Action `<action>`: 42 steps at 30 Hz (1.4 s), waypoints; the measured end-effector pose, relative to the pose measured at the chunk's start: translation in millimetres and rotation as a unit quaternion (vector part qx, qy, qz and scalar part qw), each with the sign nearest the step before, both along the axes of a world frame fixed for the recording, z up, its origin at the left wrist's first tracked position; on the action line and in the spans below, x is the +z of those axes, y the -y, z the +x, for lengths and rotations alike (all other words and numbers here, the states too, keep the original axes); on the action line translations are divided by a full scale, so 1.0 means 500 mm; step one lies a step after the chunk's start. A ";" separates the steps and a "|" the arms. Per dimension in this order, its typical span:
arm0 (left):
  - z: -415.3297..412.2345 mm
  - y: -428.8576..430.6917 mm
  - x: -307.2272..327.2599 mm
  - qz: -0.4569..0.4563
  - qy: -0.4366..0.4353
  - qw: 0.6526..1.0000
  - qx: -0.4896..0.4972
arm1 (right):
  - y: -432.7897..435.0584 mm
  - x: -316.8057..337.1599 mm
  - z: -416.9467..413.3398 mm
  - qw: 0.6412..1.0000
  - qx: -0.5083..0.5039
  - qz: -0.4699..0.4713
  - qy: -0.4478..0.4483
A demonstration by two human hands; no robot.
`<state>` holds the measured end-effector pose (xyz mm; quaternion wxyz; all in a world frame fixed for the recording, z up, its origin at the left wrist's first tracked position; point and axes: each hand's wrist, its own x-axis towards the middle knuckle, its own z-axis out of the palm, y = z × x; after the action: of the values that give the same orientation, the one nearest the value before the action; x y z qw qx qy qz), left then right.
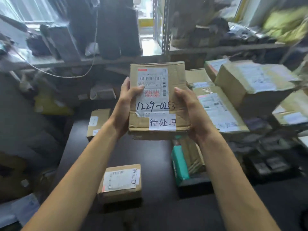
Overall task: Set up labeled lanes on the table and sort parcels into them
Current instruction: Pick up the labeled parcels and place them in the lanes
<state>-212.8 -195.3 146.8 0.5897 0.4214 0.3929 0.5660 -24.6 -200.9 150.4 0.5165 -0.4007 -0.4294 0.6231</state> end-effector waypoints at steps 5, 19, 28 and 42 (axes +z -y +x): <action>0.074 -0.015 0.049 0.011 0.010 1.000 -0.004 | 0.009 0.062 0.058 1.000 -0.014 -0.007 0.001; 0.213 -0.365 -0.011 -0.129 0.120 0.984 -0.016 | -0.219 0.107 0.168 0.945 -0.207 0.035 0.250; 0.294 -0.470 -0.048 -0.155 0.082 0.984 -0.045 | -0.267 0.104 0.195 0.853 -0.313 0.116 0.401; 0.295 -0.452 -0.007 -0.109 0.020 0.991 0.070 | -0.287 0.103 0.192 0.860 -0.242 0.093 0.440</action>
<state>-65.4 30.5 143.4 0.5988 0.3152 0.4687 0.5678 71.5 -57.3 202.1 0.4431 -0.6747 -0.5575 0.1940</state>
